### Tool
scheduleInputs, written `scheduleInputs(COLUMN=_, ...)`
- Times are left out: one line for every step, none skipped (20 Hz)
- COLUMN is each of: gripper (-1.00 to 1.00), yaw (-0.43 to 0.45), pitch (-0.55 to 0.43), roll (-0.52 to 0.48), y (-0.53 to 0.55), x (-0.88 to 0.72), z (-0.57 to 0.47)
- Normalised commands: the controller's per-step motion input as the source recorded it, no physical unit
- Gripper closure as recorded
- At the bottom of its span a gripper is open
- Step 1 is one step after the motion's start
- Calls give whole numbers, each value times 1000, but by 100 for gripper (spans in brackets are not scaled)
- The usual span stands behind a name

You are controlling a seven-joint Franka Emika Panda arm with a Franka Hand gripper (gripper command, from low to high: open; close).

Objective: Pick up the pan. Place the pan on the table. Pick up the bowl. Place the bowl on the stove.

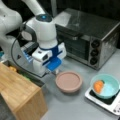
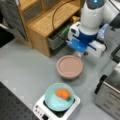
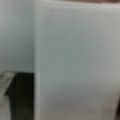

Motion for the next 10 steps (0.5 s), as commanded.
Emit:
scheduleInputs(gripper=100, yaw=-20, pitch=290, roll=119, y=5, x=336, z=392)
scheduleInputs(gripper=100, yaw=-17, pitch=296, roll=121, y=-3, x=349, z=427)
scheduleInputs(gripper=100, yaw=-21, pitch=305, roll=124, y=-11, x=352, z=461)
scheduleInputs(gripper=100, yaw=-25, pitch=317, roll=129, y=-19, x=348, z=507)
scheduleInputs(gripper=100, yaw=-27, pitch=327, roll=139, y=-26, x=338, z=558)
scheduleInputs(gripper=100, yaw=-30, pitch=336, roll=147, y=-31, x=327, z=607)
scheduleInputs(gripper=100, yaw=-32, pitch=337, roll=153, y=-34, x=315, z=645)
scheduleInputs(gripper=100, yaw=-36, pitch=334, roll=154, y=-35, x=305, z=662)
scheduleInputs(gripper=100, yaw=-37, pitch=314, roll=153, y=-36, x=290, z=629)
scheduleInputs(gripper=100, yaw=-37, pitch=289, roll=151, y=-36, x=270, z=561)
